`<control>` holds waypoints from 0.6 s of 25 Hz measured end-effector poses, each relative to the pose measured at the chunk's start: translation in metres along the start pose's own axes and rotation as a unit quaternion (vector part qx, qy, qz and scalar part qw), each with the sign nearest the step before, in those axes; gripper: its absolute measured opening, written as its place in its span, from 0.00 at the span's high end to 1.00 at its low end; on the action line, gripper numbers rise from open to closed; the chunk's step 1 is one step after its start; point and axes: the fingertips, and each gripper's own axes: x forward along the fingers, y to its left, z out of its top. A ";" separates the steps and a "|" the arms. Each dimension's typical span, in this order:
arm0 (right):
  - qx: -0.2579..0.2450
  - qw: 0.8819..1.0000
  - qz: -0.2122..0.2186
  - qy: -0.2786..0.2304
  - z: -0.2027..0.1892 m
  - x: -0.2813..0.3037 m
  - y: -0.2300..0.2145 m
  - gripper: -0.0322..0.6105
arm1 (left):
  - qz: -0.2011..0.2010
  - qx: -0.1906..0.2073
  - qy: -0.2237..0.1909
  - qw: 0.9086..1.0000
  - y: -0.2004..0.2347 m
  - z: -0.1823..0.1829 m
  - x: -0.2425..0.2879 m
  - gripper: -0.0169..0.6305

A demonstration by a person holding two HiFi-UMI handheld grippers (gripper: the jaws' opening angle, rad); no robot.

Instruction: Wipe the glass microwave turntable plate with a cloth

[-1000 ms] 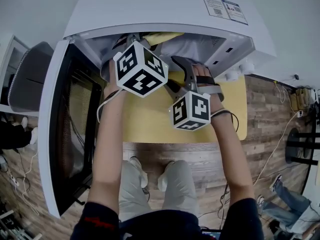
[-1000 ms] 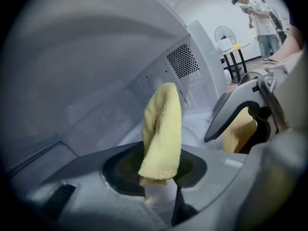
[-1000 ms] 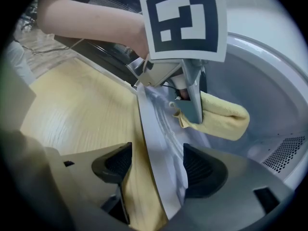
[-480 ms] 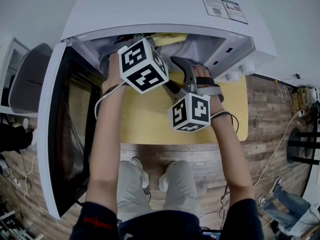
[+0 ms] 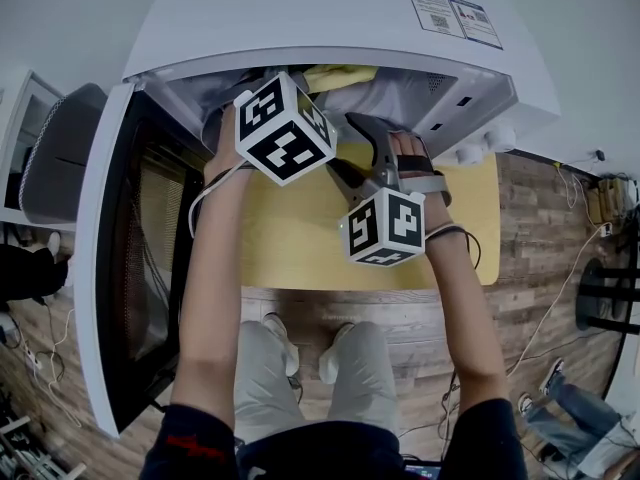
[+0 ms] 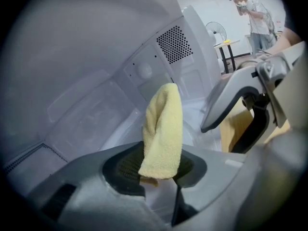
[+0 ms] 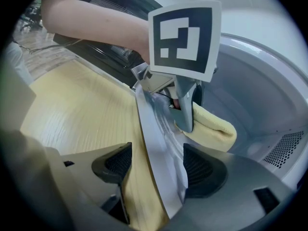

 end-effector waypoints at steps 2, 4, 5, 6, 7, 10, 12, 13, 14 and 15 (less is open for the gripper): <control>0.000 1.000 0.000 0.000 0.000 0.000 0.000 0.49 | 0.000 0.004 0.002 1.000 0.000 0.000 0.000 0.79; 0.000 1.000 0.000 0.000 0.000 0.000 0.000 0.49 | 0.000 0.003 0.002 1.000 0.000 0.000 0.000 0.79; 0.000 1.000 0.000 0.001 0.000 0.000 0.000 0.49 | -0.002 0.000 0.001 1.000 0.000 0.000 0.000 0.79; 0.000 1.000 0.000 0.001 0.000 0.000 0.000 0.49 | -0.002 -0.003 0.000 1.000 0.000 -0.001 0.000 0.79; 0.000 1.000 0.000 0.001 0.000 0.000 0.000 0.49 | -0.002 -0.006 -0.001 1.000 0.001 -0.001 0.000 0.79; 0.000 1.000 -0.001 0.001 0.000 0.000 0.000 0.49 | 0.007 -0.010 0.003 1.000 0.004 -0.005 -0.001 0.79; 0.000 1.000 -0.001 0.002 0.000 0.000 0.000 0.49 | 0.017 -0.015 0.007 1.000 0.008 -0.009 -0.002 0.79; -0.001 1.000 -0.001 0.002 0.000 0.000 0.000 0.49 | 0.022 -0.017 0.009 1.000 0.009 -0.010 -0.003 0.79; -0.001 1.000 -0.001 0.002 0.000 0.000 0.000 0.49 | 0.027 -0.017 0.011 0.999 0.010 -0.012 -0.003 0.79; -0.001 1.000 -0.001 0.002 0.000 0.000 0.000 0.49 | 0.030 -0.017 0.012 0.999 0.011 -0.012 -0.003 0.79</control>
